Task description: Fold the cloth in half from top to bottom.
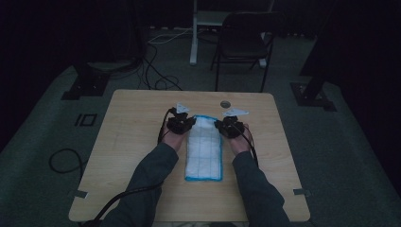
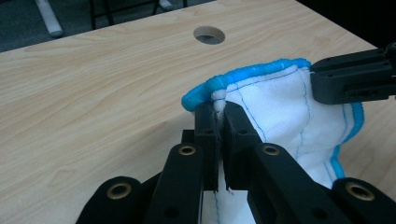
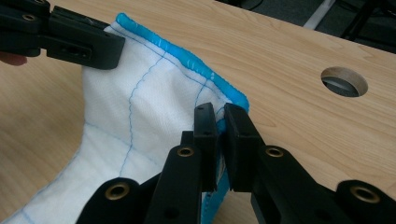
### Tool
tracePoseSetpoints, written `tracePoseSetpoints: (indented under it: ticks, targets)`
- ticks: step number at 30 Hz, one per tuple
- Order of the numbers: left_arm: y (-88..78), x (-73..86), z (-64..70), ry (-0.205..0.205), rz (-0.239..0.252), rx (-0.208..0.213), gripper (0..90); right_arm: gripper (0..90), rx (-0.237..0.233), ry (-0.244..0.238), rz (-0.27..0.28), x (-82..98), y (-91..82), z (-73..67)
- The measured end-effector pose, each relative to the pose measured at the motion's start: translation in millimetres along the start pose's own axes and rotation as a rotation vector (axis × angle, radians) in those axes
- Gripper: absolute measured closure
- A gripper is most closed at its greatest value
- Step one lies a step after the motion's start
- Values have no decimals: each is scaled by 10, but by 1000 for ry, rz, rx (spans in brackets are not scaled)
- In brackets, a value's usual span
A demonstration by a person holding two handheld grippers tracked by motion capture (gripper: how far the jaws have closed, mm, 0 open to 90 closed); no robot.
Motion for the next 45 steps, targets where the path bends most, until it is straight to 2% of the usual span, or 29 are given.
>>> tracePoseSetpoints:
  ticks: [10, 12, 20, 45]
  targets:
    - [-177, 45, 40, -9, 33, 27, 865, 850, -13, -22, 42, -3, -157, -89]
    - [-242, 71, 60, -23, 42, 44, 865, 850, -16, -26, 53, -3, -221, -129]
    - [-349, 197, 118, -28, 56, 71, 865, 851, -24, -37, 61, 85, -309, -209]
    - [-503, 361, 217, -45, 80, 108, 865, 850, -43, -44, 86, 227, -458, -334]
Point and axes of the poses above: each handheld gripper's, and its own axes: y roughly forward along the jaws, x roughly out of its underside, z roughly to its right, the point moved 1 cm from there along y, roughly forward along the jaws, and after that the axes turned 6 degrees about -y, right-handed, at the moved point
